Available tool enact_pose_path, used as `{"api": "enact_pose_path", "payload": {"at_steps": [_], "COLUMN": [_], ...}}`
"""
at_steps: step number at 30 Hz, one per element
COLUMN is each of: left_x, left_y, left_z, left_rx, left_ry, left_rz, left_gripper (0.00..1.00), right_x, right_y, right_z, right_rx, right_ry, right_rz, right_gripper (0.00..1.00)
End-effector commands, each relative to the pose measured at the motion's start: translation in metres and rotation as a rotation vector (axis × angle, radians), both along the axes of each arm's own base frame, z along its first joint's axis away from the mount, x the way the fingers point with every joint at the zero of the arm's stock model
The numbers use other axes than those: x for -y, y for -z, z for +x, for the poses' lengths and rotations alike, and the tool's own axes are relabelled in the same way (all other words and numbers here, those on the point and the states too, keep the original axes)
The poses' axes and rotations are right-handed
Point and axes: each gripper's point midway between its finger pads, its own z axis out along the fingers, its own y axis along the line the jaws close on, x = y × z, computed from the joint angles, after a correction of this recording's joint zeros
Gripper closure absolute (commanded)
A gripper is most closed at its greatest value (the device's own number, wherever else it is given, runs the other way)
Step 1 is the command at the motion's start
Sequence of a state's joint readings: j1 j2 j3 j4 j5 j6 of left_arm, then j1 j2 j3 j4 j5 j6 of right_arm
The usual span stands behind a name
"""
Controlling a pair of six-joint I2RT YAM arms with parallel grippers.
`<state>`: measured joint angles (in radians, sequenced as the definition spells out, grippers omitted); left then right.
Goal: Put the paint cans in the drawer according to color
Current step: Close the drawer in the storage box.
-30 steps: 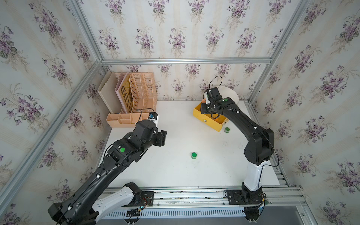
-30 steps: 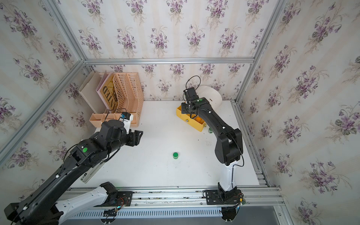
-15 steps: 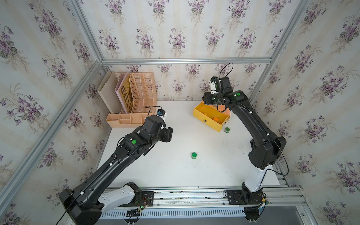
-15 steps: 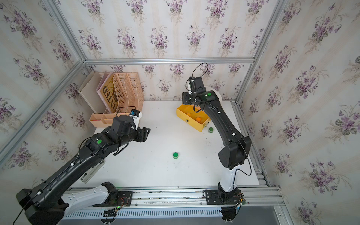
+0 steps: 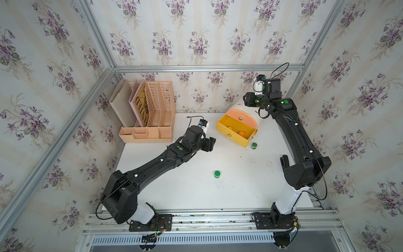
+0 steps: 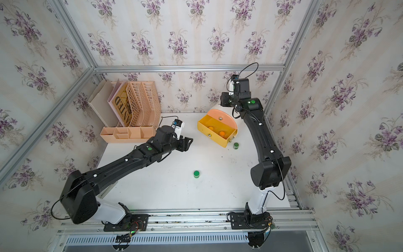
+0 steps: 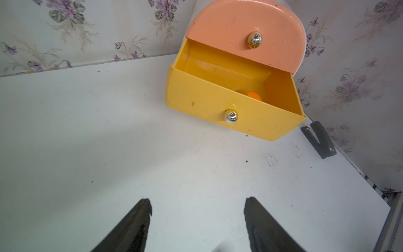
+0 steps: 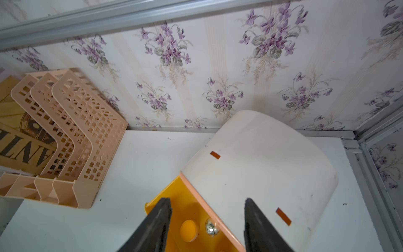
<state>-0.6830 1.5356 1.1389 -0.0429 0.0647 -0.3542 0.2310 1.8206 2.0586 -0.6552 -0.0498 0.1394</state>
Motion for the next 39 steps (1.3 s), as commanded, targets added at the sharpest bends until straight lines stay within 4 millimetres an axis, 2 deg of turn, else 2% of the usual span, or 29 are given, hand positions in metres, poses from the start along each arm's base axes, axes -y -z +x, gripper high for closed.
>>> {"api": "enact_pose_path", "payload": {"at_steps": [1,6,9,11,19,23,25,31,39], "left_x": [0.029,0.061,0.075,0.081,0.089,0.095,0.099,0.107,0.112], "left_y": [-0.006,0.018,0.026,0.029,0.037,0.043,0.043,0.044,0.052], "left_z": [0.015,0.029,0.033,0.035,0.044,0.05,0.052,0.057,0.063], "left_rx": [0.053,0.032,0.025,0.03,0.058,0.051,0.052,0.051,0.037], "left_ry": [0.045,0.084,0.109,0.12,0.115,0.108,0.116,0.127,0.125], "left_rz": [-0.063,-0.073,-0.079,-0.075,-0.087,-0.096,-0.11,-0.123,-0.109], "left_gripper": [0.28,0.29,0.36,0.36,0.39,0.44,0.5,0.51,0.58], "right_x": [-0.002,0.013,0.023,0.024,0.032,0.037,0.039,0.04,0.043], "right_y": [-0.009,0.012,0.023,0.024,0.026,0.031,0.033,0.043,0.058], "right_z": [0.013,0.022,0.028,0.032,0.033,0.041,0.044,0.051,0.06], "right_rx": [0.067,0.082,0.073,0.079,0.174,0.169,0.163,0.143,0.107], "right_ry": [-0.012,0.008,0.01,0.004,0.006,0.021,0.025,0.012,0.016], "right_rz": [0.014,-0.001,0.029,0.028,0.009,-0.001,-0.002,0.0,0.005], "right_gripper": [0.43,0.42,0.42,0.42,0.44,0.42,0.41,0.41,0.4]}}
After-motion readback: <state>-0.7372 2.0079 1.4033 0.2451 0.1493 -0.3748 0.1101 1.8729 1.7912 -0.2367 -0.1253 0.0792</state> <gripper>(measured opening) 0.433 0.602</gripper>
